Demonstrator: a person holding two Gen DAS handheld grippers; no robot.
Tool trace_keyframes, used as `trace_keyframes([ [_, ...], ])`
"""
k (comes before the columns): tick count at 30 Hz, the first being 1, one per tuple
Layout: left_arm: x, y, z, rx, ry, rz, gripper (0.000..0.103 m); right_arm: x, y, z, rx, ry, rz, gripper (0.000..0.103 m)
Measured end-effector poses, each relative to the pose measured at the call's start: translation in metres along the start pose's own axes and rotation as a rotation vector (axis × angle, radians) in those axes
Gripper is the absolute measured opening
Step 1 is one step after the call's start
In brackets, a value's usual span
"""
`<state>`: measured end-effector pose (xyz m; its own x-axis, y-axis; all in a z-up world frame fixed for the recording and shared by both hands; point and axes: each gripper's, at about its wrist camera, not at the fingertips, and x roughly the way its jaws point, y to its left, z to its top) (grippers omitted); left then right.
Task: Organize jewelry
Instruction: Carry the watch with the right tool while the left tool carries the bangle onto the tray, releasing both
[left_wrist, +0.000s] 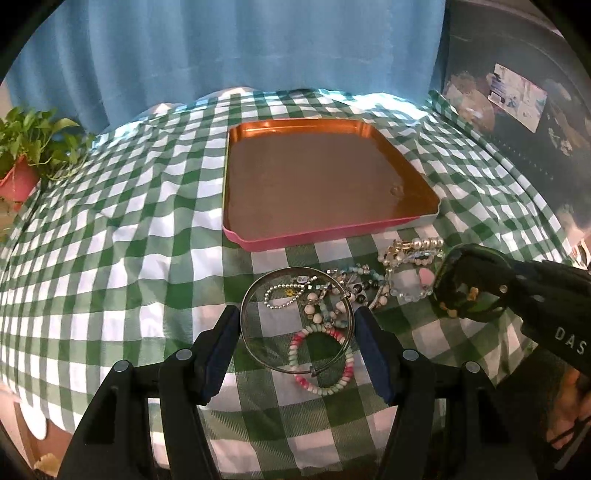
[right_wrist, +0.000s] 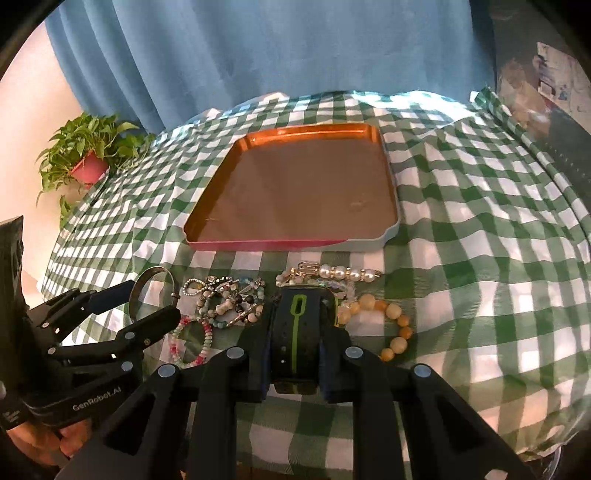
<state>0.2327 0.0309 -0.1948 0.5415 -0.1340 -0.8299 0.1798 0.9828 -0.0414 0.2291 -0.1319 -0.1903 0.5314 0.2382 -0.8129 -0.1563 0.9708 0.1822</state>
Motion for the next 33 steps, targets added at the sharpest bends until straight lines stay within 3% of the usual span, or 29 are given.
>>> trace_keyframes([
  [13, -0.049, -0.017, 0.006, 0.052, -0.097, 0.13, 0.063, -0.05, 0.006, -0.012, -0.042, -0.067, -0.059, 0.018],
  [25, -0.075, -0.021, 0.026, 0.035, -0.143, 0.112, 0.064, -0.082, 0.008, 0.002, -0.062, -0.132, -0.052, 0.017],
  [33, -0.133, -0.019, 0.049, -0.003, -0.247, 0.089, 0.064, -0.111, 0.007, 0.024, -0.044, -0.189, -0.028, 0.018],
])
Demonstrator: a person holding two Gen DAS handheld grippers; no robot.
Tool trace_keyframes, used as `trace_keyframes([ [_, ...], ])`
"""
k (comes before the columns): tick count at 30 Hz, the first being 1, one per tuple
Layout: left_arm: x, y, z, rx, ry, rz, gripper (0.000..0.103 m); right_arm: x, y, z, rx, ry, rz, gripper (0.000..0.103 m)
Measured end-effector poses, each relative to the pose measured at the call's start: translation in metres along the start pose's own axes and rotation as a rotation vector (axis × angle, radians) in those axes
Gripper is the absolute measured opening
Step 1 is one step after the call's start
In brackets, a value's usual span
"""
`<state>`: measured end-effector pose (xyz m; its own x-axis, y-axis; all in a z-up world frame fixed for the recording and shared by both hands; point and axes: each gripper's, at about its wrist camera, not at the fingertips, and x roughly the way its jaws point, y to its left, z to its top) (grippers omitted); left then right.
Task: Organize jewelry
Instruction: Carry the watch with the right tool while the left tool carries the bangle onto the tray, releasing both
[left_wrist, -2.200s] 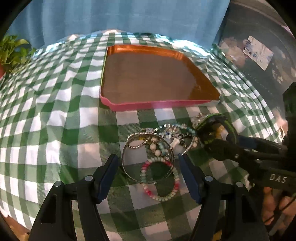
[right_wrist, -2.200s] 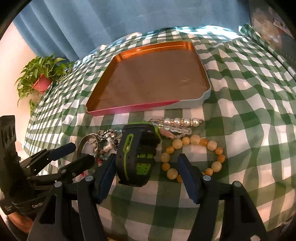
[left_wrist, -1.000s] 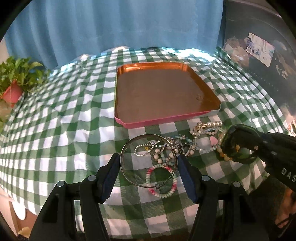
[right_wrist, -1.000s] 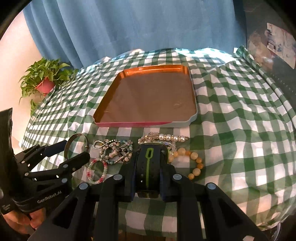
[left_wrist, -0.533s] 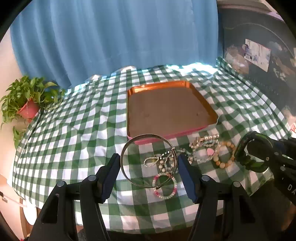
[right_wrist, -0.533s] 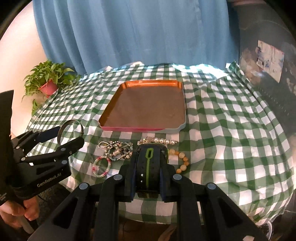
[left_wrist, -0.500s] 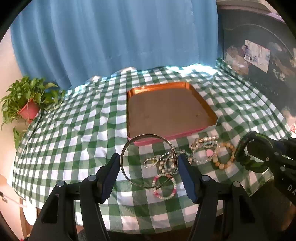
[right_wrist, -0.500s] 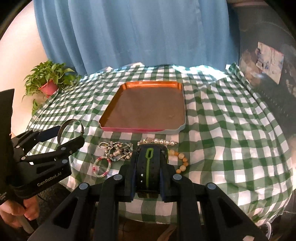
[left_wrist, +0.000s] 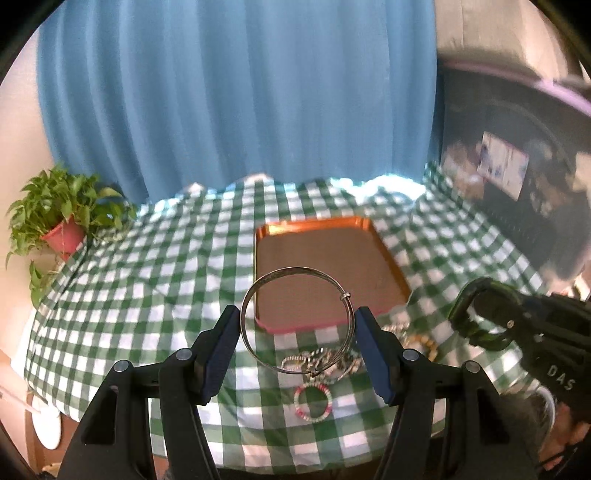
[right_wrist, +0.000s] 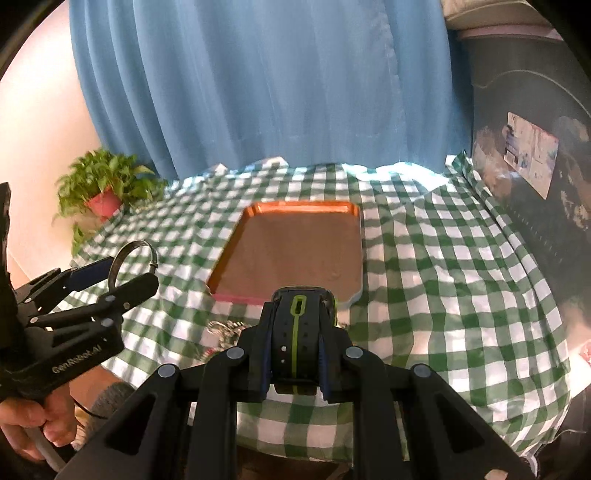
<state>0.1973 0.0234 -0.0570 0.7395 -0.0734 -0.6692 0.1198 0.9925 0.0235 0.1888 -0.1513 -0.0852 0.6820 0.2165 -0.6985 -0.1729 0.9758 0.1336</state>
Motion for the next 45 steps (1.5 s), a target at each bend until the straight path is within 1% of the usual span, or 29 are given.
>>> trace_keyframes([
  [4, -0.04, 0.0, 0.009, -0.004, -0.066, -0.004, 0.064, -0.029, 0.011, 0.008, -0.019, -0.057, -0.001, 0.017],
  [6, -0.061, -0.002, 0.009, 0.0, -0.096, -0.009, 0.064, -0.047, 0.018, 0.008, -0.034, -0.082, 0.007, 0.017],
  [9, -0.08, -0.005, 0.005, 0.016, -0.125, 0.001, 0.064, -0.071, 0.029, 0.004, -0.073, -0.134, 0.032, 0.018],
  [11, -0.084, -0.005, 0.002, 0.019, -0.126, 0.003, 0.064, -0.078, 0.032, 0.001, -0.085, -0.155, 0.022, 0.018],
  [12, -0.083, -0.005, 0.001, 0.017, -0.119, 0.005, 0.064, -0.078, 0.033, -0.002, -0.086, -0.153, 0.02, 0.018],
  [15, -0.075, -0.003, -0.004, 0.012, -0.107, 0.026, 0.064, -0.066, 0.037, -0.006, -0.114, -0.129, -0.004, 0.017],
  [17, -0.064, 0.002, -0.006, -0.001, -0.095, 0.036, 0.064, -0.057, 0.037, -0.007, -0.116, -0.12, 0.007, 0.017],
  [19, -0.046, 0.009, -0.007, -0.023, -0.071, 0.035, 0.064, -0.047, 0.036, -0.008, -0.12, -0.12, 0.012, 0.017],
  [21, -0.025, 0.015, -0.007, -0.042, -0.03, 0.022, 0.064, -0.034, 0.036, -0.007, -0.146, -0.123, -0.002, 0.018],
  [25, 0.028, 0.024, -0.006, -0.095, 0.064, -0.045, 0.064, 0.003, 0.026, -0.004, -0.141, -0.094, -0.024, 0.018],
  [27, 0.051, 0.027, -0.006, -0.11, 0.082, -0.053, 0.064, 0.023, 0.016, -0.002, -0.111, -0.067, -0.005, 0.017],
  [30, 0.092, 0.027, -0.004, -0.11, 0.112, -0.043, 0.063, 0.051, 0.004, 0.001, -0.086, -0.047, 0.007, 0.018],
  [34, 0.142, 0.024, 0.005, -0.114, 0.126, -0.098, 0.063, 0.091, -0.007, 0.008, -0.086, -0.028, -0.013, 0.017],
  [37, 0.178, 0.02, 0.013, -0.086, 0.133, -0.084, 0.063, 0.125, -0.012, 0.017, -0.088, -0.018, -0.018, 0.018],
  [41, 0.23, 0.016, 0.023, -0.085, 0.167, -0.075, 0.063, 0.168, -0.015, 0.032, -0.075, 0.007, -0.02, 0.018],
  [42, 0.245, 0.013, 0.025, -0.081, 0.177, -0.077, 0.063, 0.182, -0.014, 0.037, -0.083, 0.02, -0.014, 0.018],
  [43, 0.263, 0.011, 0.026, -0.078, 0.206, -0.082, 0.063, 0.193, -0.014, 0.042, -0.093, 0.026, -0.015, 0.018],
  [45, 0.29, 0.012, 0.025, -0.105, 0.26, -0.117, 0.063, 0.22, -0.018, 0.054, -0.092, 0.048, -0.033, 0.018],
])
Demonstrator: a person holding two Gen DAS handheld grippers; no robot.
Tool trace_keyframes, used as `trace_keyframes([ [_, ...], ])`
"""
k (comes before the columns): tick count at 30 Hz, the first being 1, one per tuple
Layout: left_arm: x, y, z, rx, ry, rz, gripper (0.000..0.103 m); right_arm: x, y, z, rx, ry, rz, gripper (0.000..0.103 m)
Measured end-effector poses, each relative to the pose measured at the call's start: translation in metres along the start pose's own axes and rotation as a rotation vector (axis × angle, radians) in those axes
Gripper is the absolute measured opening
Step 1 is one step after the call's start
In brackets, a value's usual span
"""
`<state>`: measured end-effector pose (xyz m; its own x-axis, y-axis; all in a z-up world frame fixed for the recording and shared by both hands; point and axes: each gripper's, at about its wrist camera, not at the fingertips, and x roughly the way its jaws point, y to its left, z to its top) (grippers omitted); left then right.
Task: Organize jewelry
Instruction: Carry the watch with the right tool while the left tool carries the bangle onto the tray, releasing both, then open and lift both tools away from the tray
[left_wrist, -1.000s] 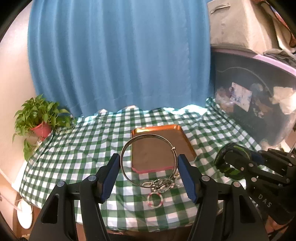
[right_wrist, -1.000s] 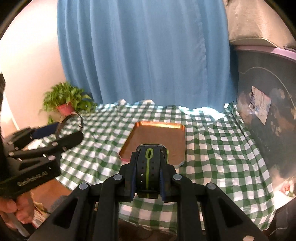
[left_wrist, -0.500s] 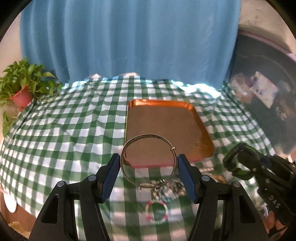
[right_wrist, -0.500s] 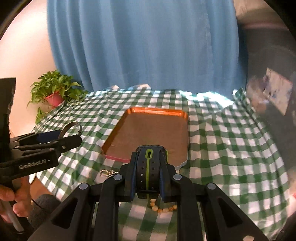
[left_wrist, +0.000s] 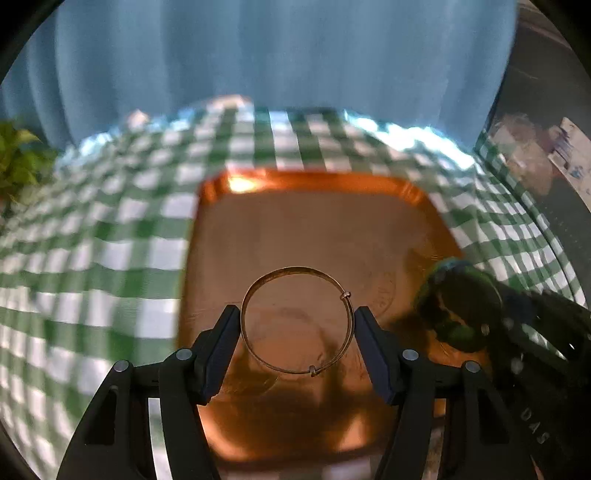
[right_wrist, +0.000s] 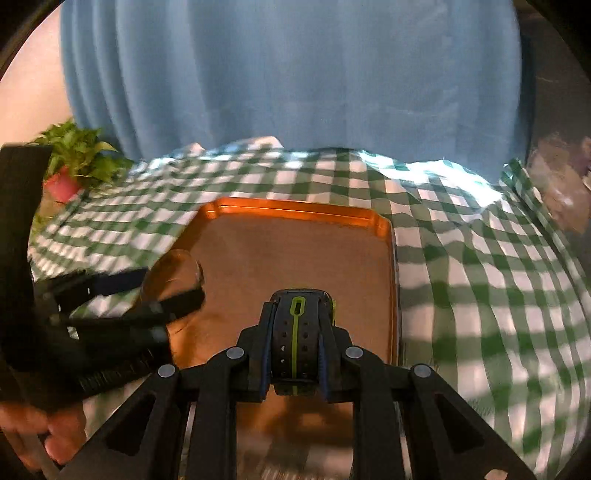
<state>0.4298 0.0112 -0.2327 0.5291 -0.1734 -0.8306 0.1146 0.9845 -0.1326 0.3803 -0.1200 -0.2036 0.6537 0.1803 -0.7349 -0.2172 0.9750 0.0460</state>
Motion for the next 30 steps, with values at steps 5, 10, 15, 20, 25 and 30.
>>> trace_keyframes([
  [5, 0.023, 0.005, 0.006, -0.004, 0.014, 0.005, 0.063, 0.036, -0.008, 0.018, -0.014, 0.016, 0.037, 0.018],
  [10, 0.027, 0.011, 0.015, -0.041, 0.012, 0.006, 0.063, 0.045, -0.006, 0.022, -0.016, -0.002, 0.049, 0.018],
  [15, 0.029, 0.012, 0.014, 0.0, -0.001, 0.07, 0.063, 0.059, -0.001, 0.018, -0.059, 0.02, 0.016, 0.018],
  [20, 0.03, 0.007, 0.014, 0.029, -0.002, 0.089, 0.064, 0.06, -0.003, 0.018, -0.072, 0.038, 0.0, 0.019],
  [25, 0.014, 0.013, 0.014, -0.003, 0.034, 0.125, 0.067, 0.05, -0.013, 0.017, -0.028, 0.021, -0.034, 0.061],
  [30, -0.041, 0.008, -0.01, -0.005, -0.068, 0.104, 0.086, 0.004, -0.023, 0.005, 0.06, -0.059, 0.048, 0.088],
])
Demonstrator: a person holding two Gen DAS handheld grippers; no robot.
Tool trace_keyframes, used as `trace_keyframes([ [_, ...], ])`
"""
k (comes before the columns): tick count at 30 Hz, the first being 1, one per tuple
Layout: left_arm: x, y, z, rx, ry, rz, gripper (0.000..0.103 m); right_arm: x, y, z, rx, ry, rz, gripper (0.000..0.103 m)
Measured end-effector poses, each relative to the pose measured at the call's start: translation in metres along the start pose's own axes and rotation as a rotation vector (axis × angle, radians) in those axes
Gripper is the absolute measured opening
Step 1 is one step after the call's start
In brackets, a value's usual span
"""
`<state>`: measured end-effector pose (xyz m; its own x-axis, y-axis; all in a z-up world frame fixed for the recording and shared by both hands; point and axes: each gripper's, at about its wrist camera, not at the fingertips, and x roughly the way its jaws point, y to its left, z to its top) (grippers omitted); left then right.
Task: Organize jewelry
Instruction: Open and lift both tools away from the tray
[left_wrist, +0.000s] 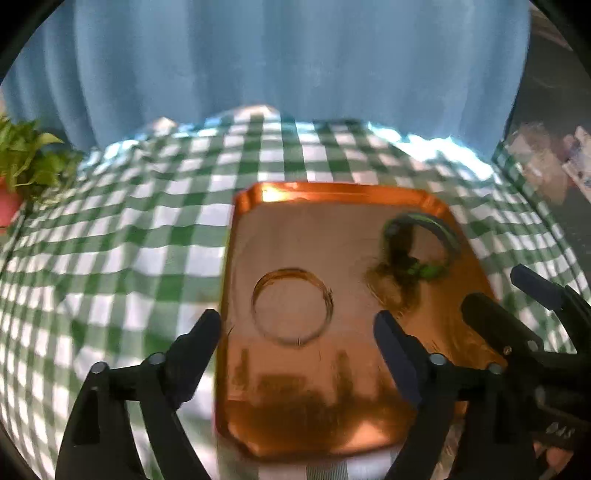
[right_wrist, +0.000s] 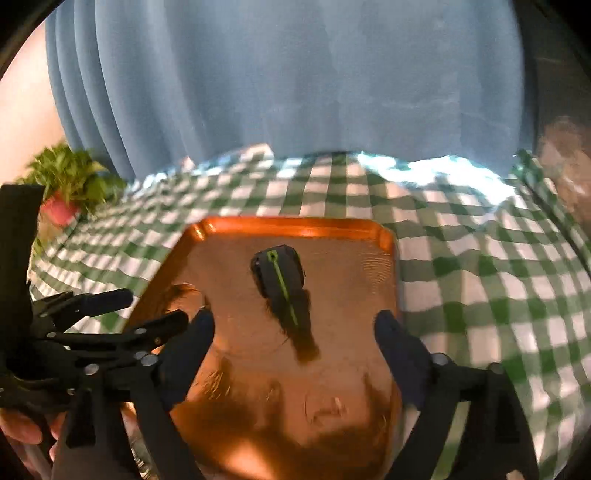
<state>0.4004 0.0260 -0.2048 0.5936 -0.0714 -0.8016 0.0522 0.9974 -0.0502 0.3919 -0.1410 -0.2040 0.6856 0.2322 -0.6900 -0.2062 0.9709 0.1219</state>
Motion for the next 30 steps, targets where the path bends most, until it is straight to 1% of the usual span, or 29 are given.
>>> trace_keyframes([
  [2, -0.024, -0.001, -0.012, -0.009, -0.008, -0.019, 0.087, -0.019, 0.002, -0.007, 0.014, -0.005, -0.018, 0.089],
  [5, -0.061, -0.002, -0.034, -0.009, -0.004, -0.037, 0.088, -0.057, 0.009, -0.021, 0.021, -0.016, -0.012, 0.089],
  [6, -0.077, -0.003, -0.045, 0.003, -0.011, -0.035, 0.088, -0.069, 0.011, -0.026, 0.014, -0.027, -0.012, 0.089],
  [8, -0.102, -0.006, -0.06, 0.035, -0.033, -0.025, 0.088, -0.096, 0.017, -0.04, -0.004, -0.052, -0.006, 0.094],
  [9, -0.115, -0.008, -0.068, 0.047, -0.045, -0.015, 0.088, -0.111, 0.019, -0.048, -0.013, -0.061, -0.016, 0.094],
  [11, -0.135, -0.01, -0.082, 0.051, -0.065, -0.016, 0.088, -0.135, 0.021, -0.063, -0.017, -0.07, -0.037, 0.097],
  [15, -0.166, -0.008, -0.112, 0.034, -0.086, -0.023, 0.088, -0.174, 0.022, -0.092, -0.01, -0.08, -0.061, 0.097],
  [18, -0.17, 0.0, -0.126, 0.016, -0.092, -0.025, 0.089, -0.195, 0.019, -0.113, -0.006, -0.127, -0.103, 0.097],
  [19, -0.17, 0.004, -0.129, 0.01, -0.094, -0.033, 0.089, -0.197, 0.016, -0.118, -0.001, -0.128, -0.105, 0.097],
  [21, -0.166, 0.014, -0.13, -0.007, -0.101, -0.046, 0.088, -0.194, 0.008, -0.127, 0.008, -0.1, -0.107, 0.096],
  [24, -0.159, 0.025, -0.128, -0.036, -0.121, -0.073, 0.088, -0.183, -0.001, -0.13, 0.023, -0.049, -0.105, 0.092],
  [26, -0.15, 0.028, -0.126, -0.029, -0.071, -0.089, 0.088, -0.175, -0.006, -0.127, 0.045, -0.015, -0.079, 0.086],
  [28, -0.145, 0.029, -0.125, 0.002, -0.012, -0.095, 0.088, -0.171, -0.009, -0.127, 0.065, 0.03, -0.094, 0.083],
  [30, -0.142, 0.031, -0.128, 0.032, 0.015, -0.083, 0.088, -0.174, -0.012, -0.127, 0.097, 0.05, -0.101, 0.083],
])
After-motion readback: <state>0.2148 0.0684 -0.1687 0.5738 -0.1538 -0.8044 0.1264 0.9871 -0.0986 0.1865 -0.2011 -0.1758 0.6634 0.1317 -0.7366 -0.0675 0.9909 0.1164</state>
